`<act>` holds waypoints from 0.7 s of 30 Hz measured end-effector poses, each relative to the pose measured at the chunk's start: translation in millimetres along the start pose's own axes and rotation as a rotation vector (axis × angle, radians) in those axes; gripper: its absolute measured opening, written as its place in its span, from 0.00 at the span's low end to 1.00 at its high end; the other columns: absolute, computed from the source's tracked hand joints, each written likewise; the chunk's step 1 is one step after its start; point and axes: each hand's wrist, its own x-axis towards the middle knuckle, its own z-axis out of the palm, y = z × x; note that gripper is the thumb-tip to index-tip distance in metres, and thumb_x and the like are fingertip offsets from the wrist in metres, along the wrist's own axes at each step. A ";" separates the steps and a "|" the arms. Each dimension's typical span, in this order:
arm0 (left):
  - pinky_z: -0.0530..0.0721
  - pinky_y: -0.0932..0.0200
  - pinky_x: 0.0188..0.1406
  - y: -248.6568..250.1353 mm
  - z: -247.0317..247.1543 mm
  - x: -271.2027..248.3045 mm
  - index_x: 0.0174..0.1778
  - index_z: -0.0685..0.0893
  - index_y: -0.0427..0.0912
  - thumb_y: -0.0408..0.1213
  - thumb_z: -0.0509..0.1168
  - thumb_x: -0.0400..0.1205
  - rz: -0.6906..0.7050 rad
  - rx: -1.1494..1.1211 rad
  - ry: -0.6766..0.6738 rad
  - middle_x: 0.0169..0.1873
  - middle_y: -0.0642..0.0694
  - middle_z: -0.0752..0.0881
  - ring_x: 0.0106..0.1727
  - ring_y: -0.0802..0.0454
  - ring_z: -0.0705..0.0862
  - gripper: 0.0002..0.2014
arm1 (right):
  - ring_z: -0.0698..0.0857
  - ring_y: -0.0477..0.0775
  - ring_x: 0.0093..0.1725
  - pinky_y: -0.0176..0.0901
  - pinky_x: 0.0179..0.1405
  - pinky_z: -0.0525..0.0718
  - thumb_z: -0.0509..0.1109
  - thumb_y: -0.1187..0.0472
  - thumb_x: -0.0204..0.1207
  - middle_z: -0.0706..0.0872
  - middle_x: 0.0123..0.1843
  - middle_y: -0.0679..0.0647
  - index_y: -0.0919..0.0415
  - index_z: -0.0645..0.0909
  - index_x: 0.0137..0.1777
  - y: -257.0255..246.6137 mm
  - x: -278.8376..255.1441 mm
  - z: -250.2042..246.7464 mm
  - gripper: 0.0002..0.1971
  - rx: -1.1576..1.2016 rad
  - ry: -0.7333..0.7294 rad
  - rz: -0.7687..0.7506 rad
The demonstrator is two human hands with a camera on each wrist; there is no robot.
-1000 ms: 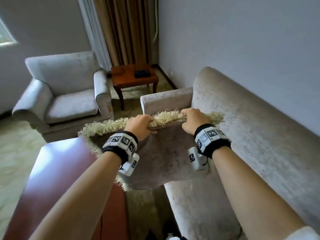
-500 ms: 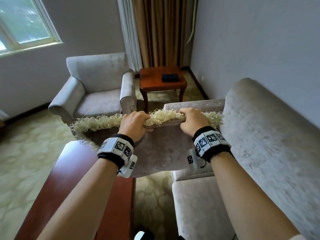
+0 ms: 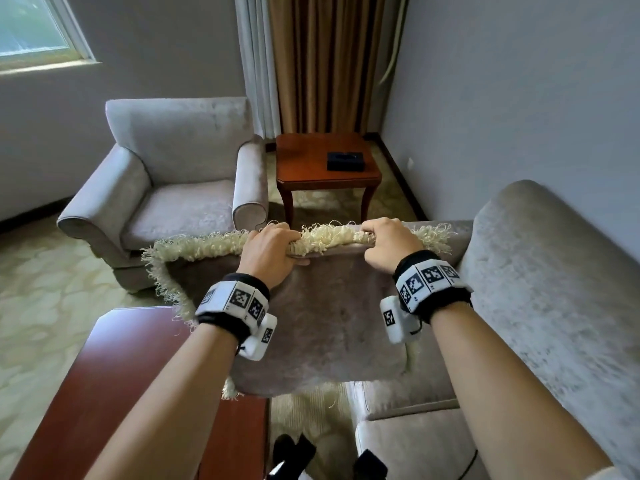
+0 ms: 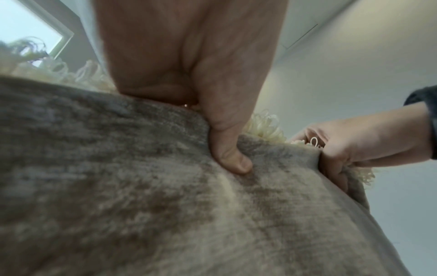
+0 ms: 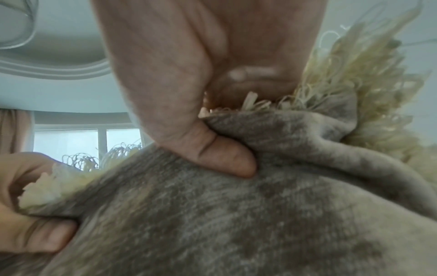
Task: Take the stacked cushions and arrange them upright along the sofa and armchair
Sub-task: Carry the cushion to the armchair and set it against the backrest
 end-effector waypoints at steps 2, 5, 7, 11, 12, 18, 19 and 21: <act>0.76 0.50 0.42 -23.7 2.2 25.1 0.31 0.76 0.52 0.57 0.77 0.67 0.008 -0.027 -0.010 0.37 0.53 0.79 0.45 0.46 0.80 0.18 | 0.85 0.64 0.55 0.53 0.52 0.87 0.63 0.66 0.59 0.88 0.53 0.56 0.45 0.85 0.59 -9.5 30.5 3.6 0.28 -0.018 -0.023 0.012; 0.71 0.52 0.41 -57.8 2.0 61.6 0.30 0.72 0.52 0.57 0.77 0.68 0.019 -0.034 -0.026 0.35 0.55 0.74 0.41 0.49 0.75 0.20 | 0.84 0.65 0.53 0.46 0.46 0.82 0.64 0.68 0.61 0.86 0.46 0.55 0.46 0.85 0.54 -25.2 72.9 8.5 0.24 -0.039 -0.040 0.025; 0.73 0.51 0.41 -77.0 1.7 81.6 0.30 0.72 0.52 0.56 0.77 0.68 0.008 -0.028 -0.027 0.36 0.55 0.74 0.42 0.49 0.76 0.20 | 0.84 0.63 0.52 0.43 0.44 0.77 0.64 0.68 0.62 0.80 0.42 0.53 0.46 0.84 0.55 -36.1 96.4 11.1 0.23 -0.057 -0.044 0.033; 0.77 0.47 0.47 -111.5 0.7 121.1 0.36 0.82 0.50 0.54 0.76 0.69 -0.011 -0.001 -0.021 0.41 0.53 0.81 0.49 0.46 0.79 0.14 | 0.85 0.65 0.55 0.44 0.44 0.77 0.65 0.69 0.64 0.86 0.49 0.57 0.47 0.84 0.59 -54.2 149.9 15.6 0.25 -0.065 -0.044 0.021; 0.77 0.46 0.48 -120.0 0.3 131.6 0.38 0.84 0.49 0.54 0.76 0.70 -0.017 0.004 -0.017 0.43 0.52 0.82 0.51 0.46 0.80 0.14 | 0.85 0.65 0.57 0.45 0.46 0.80 0.65 0.69 0.64 0.87 0.53 0.59 0.48 0.83 0.61 -58.2 164.2 17.7 0.26 -0.066 -0.040 0.010; 0.70 0.51 0.47 -171.5 0.8 198.2 0.46 0.87 0.48 0.54 0.75 0.71 -0.073 0.045 0.009 0.41 0.56 0.77 0.51 0.47 0.79 0.15 | 0.84 0.65 0.59 0.50 0.53 0.83 0.65 0.67 0.64 0.88 0.57 0.59 0.47 0.83 0.63 -78.8 258.4 27.1 0.27 -0.058 -0.091 -0.039; 0.69 0.52 0.46 -180.6 2.4 211.4 0.45 0.87 0.48 0.53 0.75 0.72 -0.090 0.050 0.000 0.41 0.56 0.77 0.51 0.47 0.79 0.15 | 0.83 0.65 0.59 0.50 0.54 0.83 0.65 0.67 0.64 0.87 0.58 0.59 0.47 0.82 0.63 -81.0 278.5 29.4 0.26 -0.053 -0.105 -0.050; 0.69 0.53 0.46 -199.3 6.9 238.4 0.42 0.85 0.47 0.53 0.75 0.72 -0.123 0.055 -0.027 0.40 0.56 0.77 0.51 0.47 0.80 0.14 | 0.83 0.65 0.60 0.52 0.57 0.83 0.65 0.67 0.65 0.85 0.62 0.59 0.47 0.82 0.63 -84.5 322.0 36.3 0.26 -0.040 -0.128 -0.071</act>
